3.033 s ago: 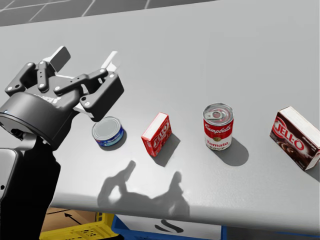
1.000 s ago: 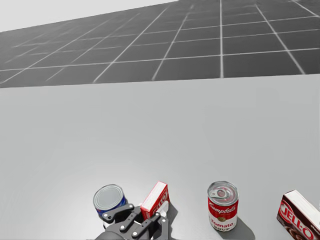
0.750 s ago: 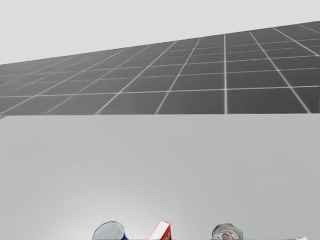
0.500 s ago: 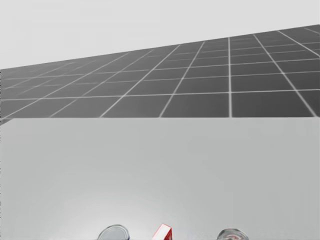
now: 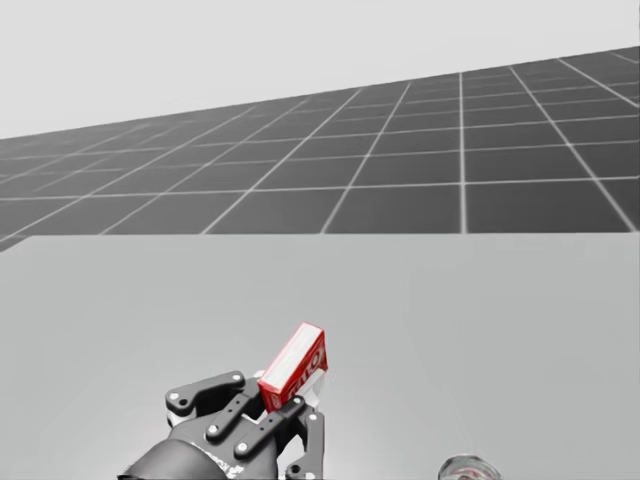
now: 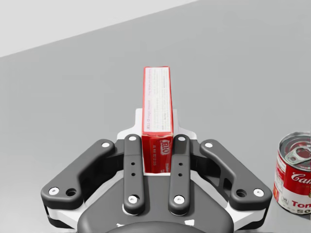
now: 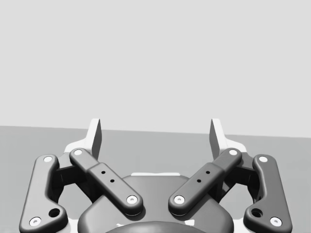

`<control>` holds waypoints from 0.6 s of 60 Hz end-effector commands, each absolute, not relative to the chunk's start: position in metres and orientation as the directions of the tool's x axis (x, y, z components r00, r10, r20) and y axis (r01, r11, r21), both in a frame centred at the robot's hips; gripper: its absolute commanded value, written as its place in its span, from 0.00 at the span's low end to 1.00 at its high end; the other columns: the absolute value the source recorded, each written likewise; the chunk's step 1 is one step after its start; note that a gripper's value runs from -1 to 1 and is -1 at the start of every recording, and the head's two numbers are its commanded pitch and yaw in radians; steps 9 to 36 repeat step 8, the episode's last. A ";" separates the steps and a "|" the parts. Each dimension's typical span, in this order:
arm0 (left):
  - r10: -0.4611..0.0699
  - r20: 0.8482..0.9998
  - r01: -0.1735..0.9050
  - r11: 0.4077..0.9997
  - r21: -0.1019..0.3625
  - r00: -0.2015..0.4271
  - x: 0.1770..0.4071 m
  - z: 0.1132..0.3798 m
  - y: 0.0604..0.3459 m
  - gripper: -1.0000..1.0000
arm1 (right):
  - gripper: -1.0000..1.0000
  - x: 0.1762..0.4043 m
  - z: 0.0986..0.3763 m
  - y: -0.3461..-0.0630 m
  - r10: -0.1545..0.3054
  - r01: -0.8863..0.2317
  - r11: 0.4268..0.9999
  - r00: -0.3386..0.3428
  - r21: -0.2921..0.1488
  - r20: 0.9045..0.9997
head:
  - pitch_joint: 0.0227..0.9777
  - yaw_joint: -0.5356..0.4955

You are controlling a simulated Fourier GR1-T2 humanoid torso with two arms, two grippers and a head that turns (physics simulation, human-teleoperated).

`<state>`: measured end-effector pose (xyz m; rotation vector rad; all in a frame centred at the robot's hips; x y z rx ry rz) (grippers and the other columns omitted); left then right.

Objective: Grasp the gelatin box and hold it up.

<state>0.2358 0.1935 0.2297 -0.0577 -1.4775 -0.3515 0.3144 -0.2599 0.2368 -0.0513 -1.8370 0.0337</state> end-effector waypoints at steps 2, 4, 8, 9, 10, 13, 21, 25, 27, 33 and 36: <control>-0.213 0.974 0.310 0.923 0.227 -0.079 0.244 0.284 0.185 1.00 | 0.00 0.314 0.237 -0.259 0.054 0.003 0.998 -0.271 -0.056 0.961 | 0.46 0.81; -0.215 0.972 0.304 0.923 0.236 -0.099 0.245 0.292 0.185 1.00 | 0.00 0.314 0.237 -0.260 0.055 0.002 0.998 -0.273 -0.057 0.960 | 0.45 0.81; -0.215 0.967 0.290 0.925 0.246 -0.136 0.246 0.307 0.185 1.00 | 0.00 0.314 0.237 -0.260 0.050 0.002 0.999 -0.270 -0.052 0.961 | 0.45 0.80; -0.215 0.967 0.290 0.925 0.246 -0.136 0.246 0.307 0.185 1.00 | 0.00 0.314 0.237 -0.260 0.050 0.002 0.999 -0.270 -0.052 0.961 | 0.45 0.80; -0.215 0.967 0.290 0.925 0.246 -0.136 0.246 0.307 0.185 1.00 | 0.00 0.314 0.237 -0.260 0.050 0.002 0.999 -0.270 -0.052 0.961 | 0.45 0.80; -0.215 0.967 0.290 0.925 0.246 -0.136 0.246 0.307 0.185 1.00 | 0.00 0.314 0.237 -0.260 0.050 0.002 0.999 -0.270 -0.052 0.961 | 0.45 0.80; -0.215 0.967 0.290 0.925 0.246 -0.136 0.246 0.307 0.185 1.00 | 0.00 0.314 0.237 -0.260 0.050 0.002 0.999 -0.270 -0.052 0.961 | 0.45 0.80; -0.215 0.967 0.290 0.925 0.246 -0.136 0.246 0.307 0.185 1.00 | 0.00 0.314 0.237 -0.260 0.050 0.002 0.999 -0.270 -0.052 0.961 | 0.45 0.80; -0.215 0.967 0.290 0.925 0.246 -0.136 0.246 0.307 0.185 1.00 | 0.00 0.314 0.237 -0.260 0.050 0.002 0.999 -0.270 -0.052 0.961 | 0.45 0.80; -0.215 0.967 0.290 0.925 0.246 -0.136 0.246 0.307 0.185 1.00 | 0.00 0.314 0.237 -0.260 0.050 0.002 0.999 -0.270 -0.052 0.961 | 0.45 0.80; -0.215 0.967 0.290 0.925 0.246 -0.136 0.246 0.307 0.185 1.00 | 0.00 0.314 0.237 -0.260 0.050 0.002 0.999 -0.270 -0.052 0.961 | 0.45 0.80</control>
